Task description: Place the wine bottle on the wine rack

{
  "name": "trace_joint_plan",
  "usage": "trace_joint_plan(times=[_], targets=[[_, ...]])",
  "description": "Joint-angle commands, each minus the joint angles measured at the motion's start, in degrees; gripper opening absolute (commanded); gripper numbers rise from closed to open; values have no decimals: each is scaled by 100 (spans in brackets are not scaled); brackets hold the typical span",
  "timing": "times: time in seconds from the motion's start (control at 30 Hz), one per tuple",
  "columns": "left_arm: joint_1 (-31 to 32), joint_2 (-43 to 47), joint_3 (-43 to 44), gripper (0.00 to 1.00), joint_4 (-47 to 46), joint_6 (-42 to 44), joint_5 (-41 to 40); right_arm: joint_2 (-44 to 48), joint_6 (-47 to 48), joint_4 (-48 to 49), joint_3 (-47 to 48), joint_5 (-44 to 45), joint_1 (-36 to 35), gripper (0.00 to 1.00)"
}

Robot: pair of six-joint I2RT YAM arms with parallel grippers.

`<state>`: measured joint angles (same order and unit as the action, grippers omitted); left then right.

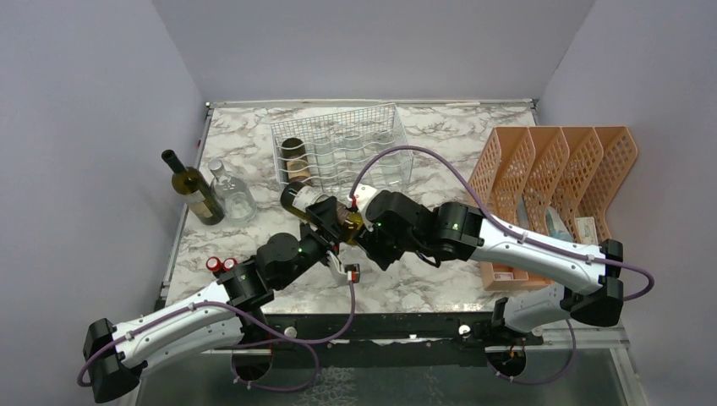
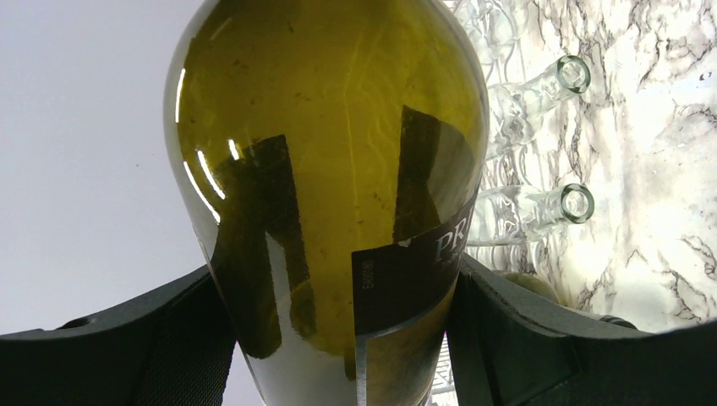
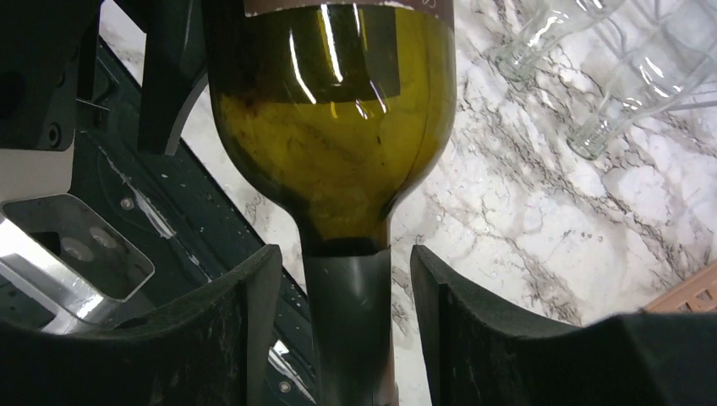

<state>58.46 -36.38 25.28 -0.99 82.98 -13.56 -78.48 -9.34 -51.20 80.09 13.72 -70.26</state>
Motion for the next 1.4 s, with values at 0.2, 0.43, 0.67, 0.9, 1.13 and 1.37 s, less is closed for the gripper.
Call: trace_joint_plan(times=[0.2, 0.43, 0.67, 0.9, 1.13, 1.37], targets=[[6, 235, 102, 0, -647, 309, 3, -188, 214, 614, -145, -808, 164, 53], [8, 249, 185, 0, -646, 192, 16, -223, 197, 738, -280, -949, 376, 43], [8, 264, 258, 0, -633, 10, 91, -144, 207, 796, -376, -965, 410, 17], [3, 255, 216, 63, -604, -36, 68, -17, 197, 889, -371, -599, 435, 1], [8, 207, 223, 99, -429, -101, 37, 201, -14, 1038, -391, 268, 468, 1], [8, 273, 245, 99, -358, -212, 99, 371, -200, 1172, -456, 876, 656, 1]])
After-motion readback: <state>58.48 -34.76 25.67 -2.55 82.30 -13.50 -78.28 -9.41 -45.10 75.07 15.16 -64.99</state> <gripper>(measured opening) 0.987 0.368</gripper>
